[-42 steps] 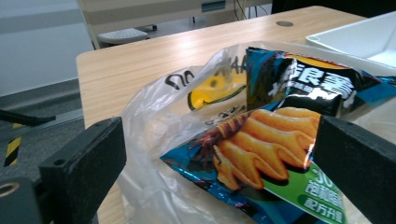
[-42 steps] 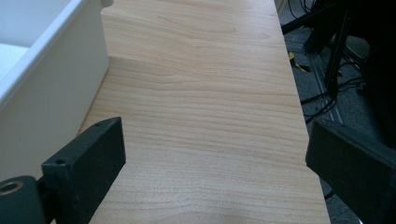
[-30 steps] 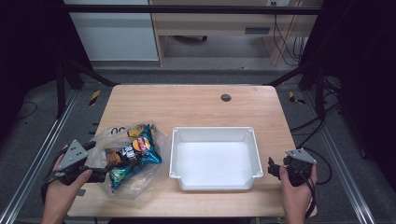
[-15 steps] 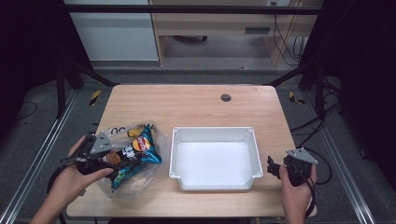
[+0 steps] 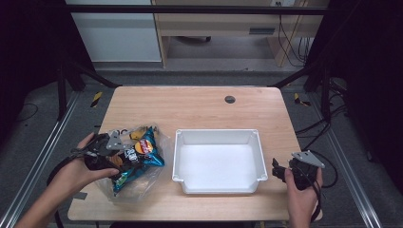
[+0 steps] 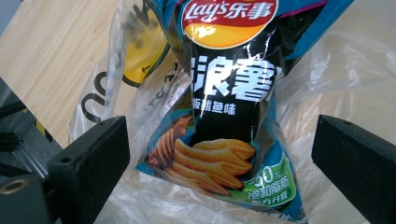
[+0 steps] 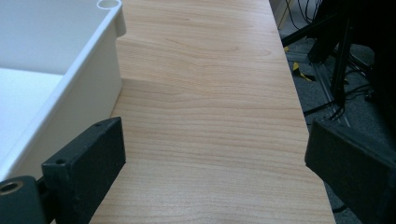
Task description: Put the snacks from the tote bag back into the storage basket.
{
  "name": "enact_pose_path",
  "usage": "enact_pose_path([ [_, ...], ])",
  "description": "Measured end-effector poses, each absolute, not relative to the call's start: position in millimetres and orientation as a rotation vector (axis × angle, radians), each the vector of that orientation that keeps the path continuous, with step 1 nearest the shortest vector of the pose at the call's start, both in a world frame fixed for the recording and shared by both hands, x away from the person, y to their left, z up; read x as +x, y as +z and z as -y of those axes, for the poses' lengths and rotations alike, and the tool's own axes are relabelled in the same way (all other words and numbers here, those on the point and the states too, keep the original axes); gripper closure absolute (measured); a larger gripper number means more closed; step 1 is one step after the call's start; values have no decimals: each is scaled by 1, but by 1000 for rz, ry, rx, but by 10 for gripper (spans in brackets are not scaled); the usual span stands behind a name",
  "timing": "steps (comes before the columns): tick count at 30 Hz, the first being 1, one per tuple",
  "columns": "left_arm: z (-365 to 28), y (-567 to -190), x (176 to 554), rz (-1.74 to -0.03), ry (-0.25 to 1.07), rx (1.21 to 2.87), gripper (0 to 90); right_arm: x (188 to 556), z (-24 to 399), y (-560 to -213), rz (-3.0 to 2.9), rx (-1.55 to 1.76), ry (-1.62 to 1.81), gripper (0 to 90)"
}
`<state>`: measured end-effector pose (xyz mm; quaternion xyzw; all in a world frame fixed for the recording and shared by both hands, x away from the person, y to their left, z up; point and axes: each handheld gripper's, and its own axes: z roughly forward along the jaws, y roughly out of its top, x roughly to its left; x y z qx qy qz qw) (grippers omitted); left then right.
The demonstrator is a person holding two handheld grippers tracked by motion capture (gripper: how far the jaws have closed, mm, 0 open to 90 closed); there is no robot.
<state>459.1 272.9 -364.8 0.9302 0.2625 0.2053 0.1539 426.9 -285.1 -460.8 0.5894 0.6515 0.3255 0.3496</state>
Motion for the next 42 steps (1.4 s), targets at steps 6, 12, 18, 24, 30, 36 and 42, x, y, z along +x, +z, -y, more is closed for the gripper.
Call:
enact_pose_path([
  [6, -269, -370, 468, -734, 549, 2712, 51, 427, 287, -461, -1684, 1531, 845, 55],
  [12, -265, -379, 474, -719, 544, 2743, 56, 425, 288, -461, -1675, 1537, 846, 55],
  [18, -264, -389, 483, -712, 501, 2740, 52, 426, 285, -460, -1686, 1519, 844, 56],
  [24, -262, -400, 491, -731, 471, 2745, 51, 426, 285, -460, -1687, 1527, 850, 56],
  [30, -258, -410, 497, -734, 450, 2738, 61, 427, 284, -460, -1687, 1525, 847, 55],
  [36, -255, -419, 501, -741, 443, 2740, 83, 427, 283, -460, -1693, 1523, 847, 55],
  [42, -253, -422, 502, -738, 432, 2748, 99, 427, 284, -461, -1696, 1519, 843, 56],
])
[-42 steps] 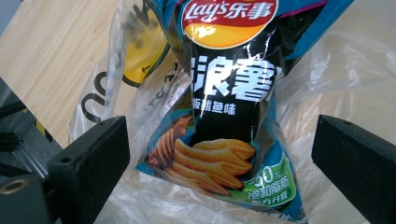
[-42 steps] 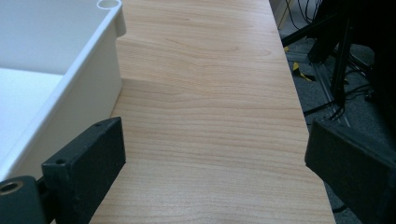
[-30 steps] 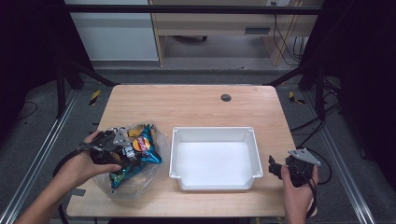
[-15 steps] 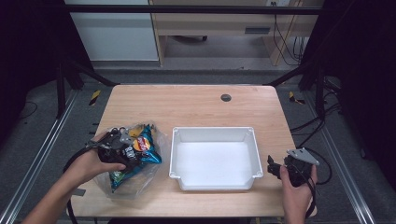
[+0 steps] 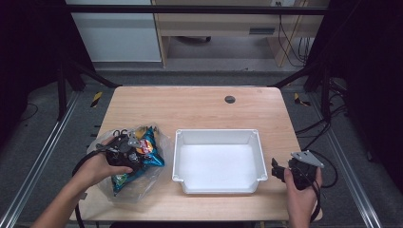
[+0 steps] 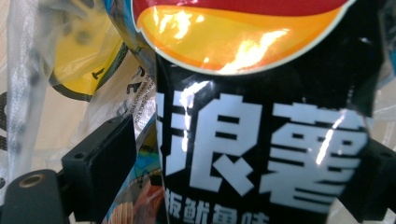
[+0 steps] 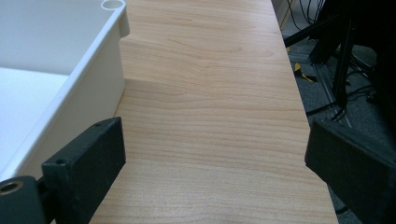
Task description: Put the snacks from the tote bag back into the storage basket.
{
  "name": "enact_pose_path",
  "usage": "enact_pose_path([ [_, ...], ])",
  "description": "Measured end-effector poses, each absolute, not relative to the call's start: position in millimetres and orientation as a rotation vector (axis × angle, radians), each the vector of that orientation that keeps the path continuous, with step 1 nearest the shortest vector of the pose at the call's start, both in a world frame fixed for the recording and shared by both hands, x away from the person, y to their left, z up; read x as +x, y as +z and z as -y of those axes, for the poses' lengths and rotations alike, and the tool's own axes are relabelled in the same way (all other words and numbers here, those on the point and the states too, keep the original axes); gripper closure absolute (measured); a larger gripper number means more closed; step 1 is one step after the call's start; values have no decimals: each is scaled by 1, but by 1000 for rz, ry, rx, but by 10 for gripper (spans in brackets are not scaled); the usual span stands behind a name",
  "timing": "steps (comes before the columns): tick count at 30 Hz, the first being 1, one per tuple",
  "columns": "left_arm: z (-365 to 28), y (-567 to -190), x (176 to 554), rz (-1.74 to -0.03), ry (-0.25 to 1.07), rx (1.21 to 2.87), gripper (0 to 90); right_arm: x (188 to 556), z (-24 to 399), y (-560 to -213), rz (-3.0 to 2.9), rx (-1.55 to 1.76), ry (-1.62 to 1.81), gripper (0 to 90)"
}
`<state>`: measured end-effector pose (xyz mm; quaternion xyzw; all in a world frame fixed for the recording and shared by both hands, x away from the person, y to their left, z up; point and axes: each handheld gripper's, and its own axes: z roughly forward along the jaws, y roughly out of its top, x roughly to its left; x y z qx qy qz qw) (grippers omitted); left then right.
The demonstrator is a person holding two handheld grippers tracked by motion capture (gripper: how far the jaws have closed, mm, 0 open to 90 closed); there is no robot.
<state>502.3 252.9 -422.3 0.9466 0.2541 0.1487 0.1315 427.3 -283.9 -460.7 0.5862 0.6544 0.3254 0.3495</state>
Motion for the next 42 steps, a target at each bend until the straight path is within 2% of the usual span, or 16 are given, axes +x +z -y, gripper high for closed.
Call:
enact_pose_path([
  [16, -257, -427, 506, -768, 398, 2727, 202, 427, 284, -461, -1696, 1525, 846, 55],
  [19, -255, -428, 504, -728, 373, 2733, 272, 428, 283, -461, -1697, 1521, 848, 56],
  [20, -254, -428, 504, -727, 382, 2730, 328, 427, 283, -461, -1697, 1520, 847, 56],
  [26, -254, -420, 500, -725, 405, 2717, 406, 427, 284, -461, -1698, 1516, 846, 56],
  [34, -261, -413, 494, -767, 419, 2650, 440, 427, 286, -461, -1692, 1529, 846, 56],
  [42, -266, -395, 483, -730, 459, 2618, 441, 428, 286, -462, -1696, 1527, 837, 56],
])
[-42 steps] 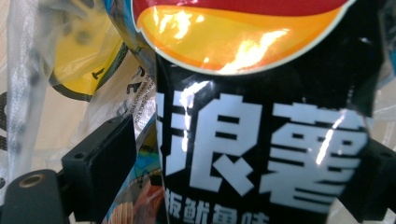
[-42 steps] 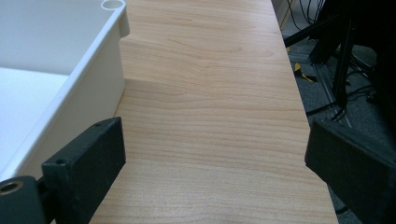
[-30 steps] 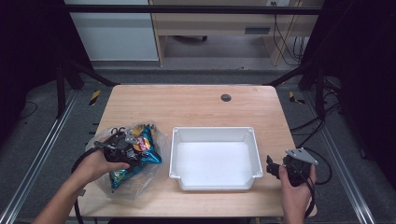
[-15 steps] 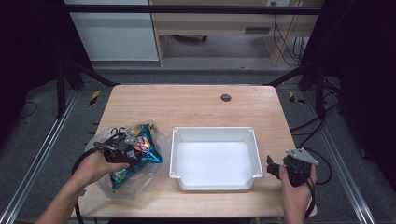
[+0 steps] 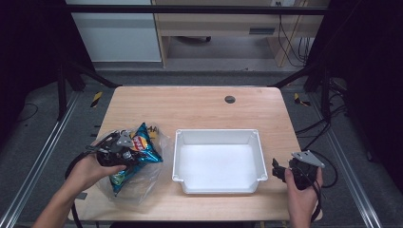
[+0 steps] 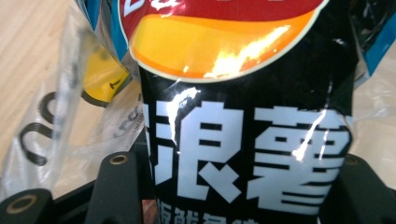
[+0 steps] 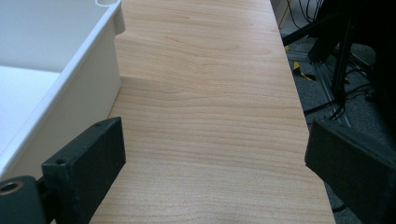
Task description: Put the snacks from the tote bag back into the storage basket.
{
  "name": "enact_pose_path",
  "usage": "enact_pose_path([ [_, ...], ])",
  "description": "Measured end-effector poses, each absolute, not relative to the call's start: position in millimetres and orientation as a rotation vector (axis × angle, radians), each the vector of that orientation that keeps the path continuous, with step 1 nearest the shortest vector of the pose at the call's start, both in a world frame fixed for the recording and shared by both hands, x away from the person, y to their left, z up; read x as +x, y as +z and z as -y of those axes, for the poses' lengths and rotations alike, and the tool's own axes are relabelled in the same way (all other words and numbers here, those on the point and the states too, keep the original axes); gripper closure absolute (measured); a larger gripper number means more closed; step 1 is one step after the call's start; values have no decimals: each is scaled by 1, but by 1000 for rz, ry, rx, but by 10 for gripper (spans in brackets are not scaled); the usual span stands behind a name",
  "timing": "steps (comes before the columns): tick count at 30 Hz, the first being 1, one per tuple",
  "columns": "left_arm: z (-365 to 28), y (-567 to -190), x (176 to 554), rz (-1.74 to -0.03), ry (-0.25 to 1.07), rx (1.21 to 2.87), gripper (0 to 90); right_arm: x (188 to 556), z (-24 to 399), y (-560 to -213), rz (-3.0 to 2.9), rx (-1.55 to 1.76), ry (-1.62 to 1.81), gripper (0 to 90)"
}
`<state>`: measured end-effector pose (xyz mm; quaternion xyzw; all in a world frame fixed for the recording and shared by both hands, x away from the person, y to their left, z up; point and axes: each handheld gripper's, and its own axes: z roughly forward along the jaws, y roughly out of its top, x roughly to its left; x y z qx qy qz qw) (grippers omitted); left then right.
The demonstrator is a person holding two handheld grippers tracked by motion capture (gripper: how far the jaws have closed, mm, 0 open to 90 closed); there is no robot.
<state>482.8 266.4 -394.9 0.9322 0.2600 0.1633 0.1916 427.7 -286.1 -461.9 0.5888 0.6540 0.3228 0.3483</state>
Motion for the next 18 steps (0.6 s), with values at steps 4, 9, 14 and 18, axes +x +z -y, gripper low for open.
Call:
enact_pose_path([
  [4, -267, -388, 477, -717, 481, 2621, 442, 427, 286, -462, -1693, 1524, 838, 56],
  [9, -269, -381, 471, -709, 500, 2609, 445, 427, 287, -462, -1692, 1525, 839, 55],
  [14, -269, -370, 465, -691, 522, 2597, 446, 427, 286, -462, -1691, 1524, 838, 56],
  [18, -269, -363, 462, -682, 538, 2600, 446, 427, 287, -462, -1693, 1526, 837, 56],
])
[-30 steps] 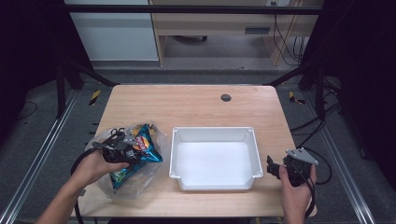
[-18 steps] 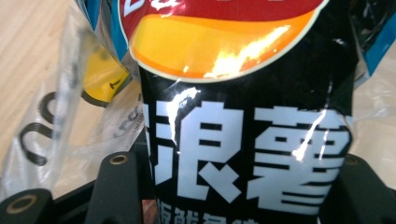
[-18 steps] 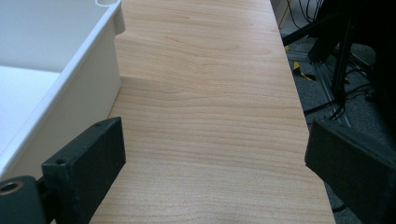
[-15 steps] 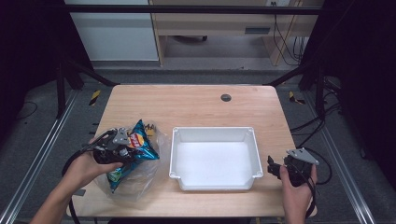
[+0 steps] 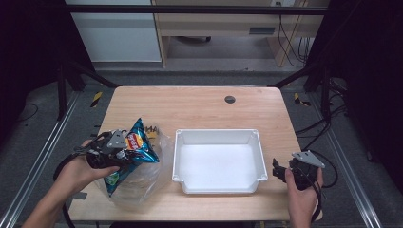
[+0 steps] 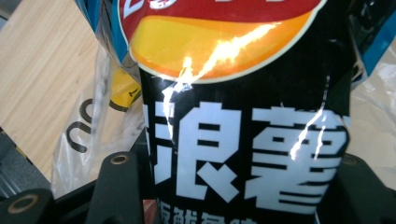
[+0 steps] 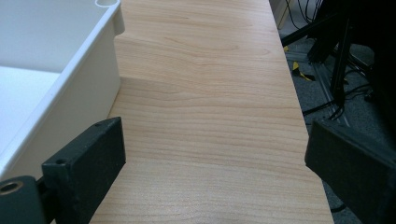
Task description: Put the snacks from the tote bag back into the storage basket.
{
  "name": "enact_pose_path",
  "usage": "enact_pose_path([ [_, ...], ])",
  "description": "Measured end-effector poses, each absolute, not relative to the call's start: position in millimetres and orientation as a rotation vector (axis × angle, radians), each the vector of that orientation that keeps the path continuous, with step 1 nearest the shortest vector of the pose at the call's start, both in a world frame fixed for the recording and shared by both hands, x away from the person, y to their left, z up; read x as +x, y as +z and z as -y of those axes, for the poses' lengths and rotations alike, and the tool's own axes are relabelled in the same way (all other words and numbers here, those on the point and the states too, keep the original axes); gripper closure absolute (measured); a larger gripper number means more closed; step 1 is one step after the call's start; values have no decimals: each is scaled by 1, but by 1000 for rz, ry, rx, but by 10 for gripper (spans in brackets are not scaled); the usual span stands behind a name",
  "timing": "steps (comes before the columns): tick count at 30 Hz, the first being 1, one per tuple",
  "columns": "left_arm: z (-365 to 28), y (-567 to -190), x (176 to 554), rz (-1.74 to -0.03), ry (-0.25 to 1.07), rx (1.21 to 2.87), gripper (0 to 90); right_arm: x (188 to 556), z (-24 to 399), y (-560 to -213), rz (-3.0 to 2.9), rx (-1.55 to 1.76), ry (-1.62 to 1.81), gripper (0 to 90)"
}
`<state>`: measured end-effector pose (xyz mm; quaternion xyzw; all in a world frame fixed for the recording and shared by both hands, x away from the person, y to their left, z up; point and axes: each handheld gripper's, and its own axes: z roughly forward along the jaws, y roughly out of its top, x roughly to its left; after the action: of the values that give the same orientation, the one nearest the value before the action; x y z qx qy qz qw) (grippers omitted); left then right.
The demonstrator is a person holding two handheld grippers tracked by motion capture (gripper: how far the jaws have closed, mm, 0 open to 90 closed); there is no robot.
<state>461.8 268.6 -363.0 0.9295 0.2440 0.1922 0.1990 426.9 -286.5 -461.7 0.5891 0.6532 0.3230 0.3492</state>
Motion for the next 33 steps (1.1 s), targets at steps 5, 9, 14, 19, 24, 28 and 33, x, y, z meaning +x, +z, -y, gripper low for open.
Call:
enact_pose_path([
  [5, -268, -355, 461, -675, 548, 2597, 447, 427, 286, -462, -1695, 1524, 833, 56],
  [9, -268, -351, 461, -675, 552, 2597, 447, 427, 287, -461, -1694, 1525, 831, 56],
  [14, -267, -347, 460, -663, 559, 2607, 449, 427, 287, -462, -1694, 1525, 829, 56],
  [19, -263, -341, 460, -648, 570, 2608, 450, 427, 288, -462, -1694, 1532, 826, 56],
  [24, -255, -336, 463, -622, 570, 2612, 452, 426, 289, -461, -1687, 1538, 832, 55],
  [28, -247, -330, 465, -604, 578, 2620, 452, 426, 289, -461, -1690, 1529, 831, 56],
  [33, -238, -321, 467, -583, 592, 2615, 453, 426, 289, -461, -1687, 1530, 836, 56],
])
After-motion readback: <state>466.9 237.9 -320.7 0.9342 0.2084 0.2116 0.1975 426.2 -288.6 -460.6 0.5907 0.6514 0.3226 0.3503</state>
